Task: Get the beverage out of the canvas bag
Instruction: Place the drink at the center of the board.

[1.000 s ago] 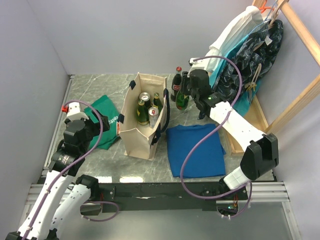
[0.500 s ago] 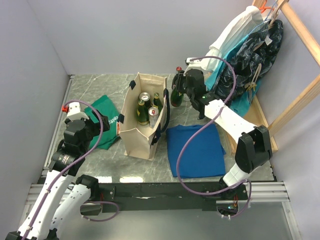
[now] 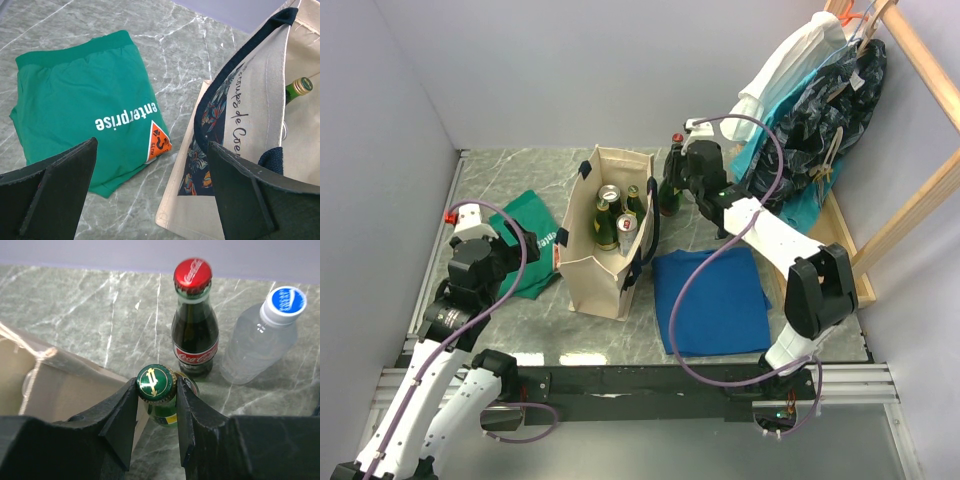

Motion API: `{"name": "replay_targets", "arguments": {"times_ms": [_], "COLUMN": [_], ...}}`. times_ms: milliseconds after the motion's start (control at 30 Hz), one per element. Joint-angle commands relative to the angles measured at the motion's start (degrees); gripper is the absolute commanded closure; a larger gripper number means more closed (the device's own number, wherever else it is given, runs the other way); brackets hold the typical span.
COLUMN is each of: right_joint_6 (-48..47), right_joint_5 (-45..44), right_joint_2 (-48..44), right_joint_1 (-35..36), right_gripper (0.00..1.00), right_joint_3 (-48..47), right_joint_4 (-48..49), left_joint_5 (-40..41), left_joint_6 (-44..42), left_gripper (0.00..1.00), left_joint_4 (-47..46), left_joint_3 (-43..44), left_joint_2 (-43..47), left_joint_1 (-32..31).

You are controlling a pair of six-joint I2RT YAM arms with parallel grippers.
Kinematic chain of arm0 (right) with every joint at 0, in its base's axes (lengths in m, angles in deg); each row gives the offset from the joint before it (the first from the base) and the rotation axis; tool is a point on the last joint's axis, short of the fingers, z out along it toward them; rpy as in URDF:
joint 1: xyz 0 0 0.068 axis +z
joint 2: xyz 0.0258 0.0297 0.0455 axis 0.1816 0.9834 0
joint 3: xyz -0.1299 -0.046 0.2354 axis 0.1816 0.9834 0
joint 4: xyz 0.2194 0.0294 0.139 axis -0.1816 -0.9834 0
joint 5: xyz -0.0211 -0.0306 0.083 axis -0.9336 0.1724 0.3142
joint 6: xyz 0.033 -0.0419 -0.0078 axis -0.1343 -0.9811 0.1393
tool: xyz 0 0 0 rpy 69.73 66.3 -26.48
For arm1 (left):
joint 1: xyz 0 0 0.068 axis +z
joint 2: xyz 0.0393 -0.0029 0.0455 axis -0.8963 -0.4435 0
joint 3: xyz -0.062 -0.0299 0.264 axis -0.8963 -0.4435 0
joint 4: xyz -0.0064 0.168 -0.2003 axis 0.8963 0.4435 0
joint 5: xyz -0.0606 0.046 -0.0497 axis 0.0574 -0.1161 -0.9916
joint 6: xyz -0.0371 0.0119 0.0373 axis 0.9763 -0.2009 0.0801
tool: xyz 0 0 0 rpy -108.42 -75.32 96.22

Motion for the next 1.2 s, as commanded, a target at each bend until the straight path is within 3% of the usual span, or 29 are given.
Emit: {"name": "replay_targets", "arguments": {"times_ms": [0,1167], "right_joint_6": [-0.81,-0.98], "right_joint_5": [0.09,-0.79], "right_joint_2": [-0.41,6.36], "right_joint_1": [-0.07,0.81], "right_gripper": [1.00,1.00], "right_joint_3": [-2.72,-5.62], "right_joint_4": [10.76,12.08], "left_joint_5": [0.55,0.90], "left_joint_6": [-0.30,-0.13], "left_gripper": [0.04,0.04], "left_joint_4": [-1.15,-1.06], "left_joint_3": [2.43,2.25], "left_joint_2": [0.51,1.74], "left_joint_1": [-0.25,-0.17]}}
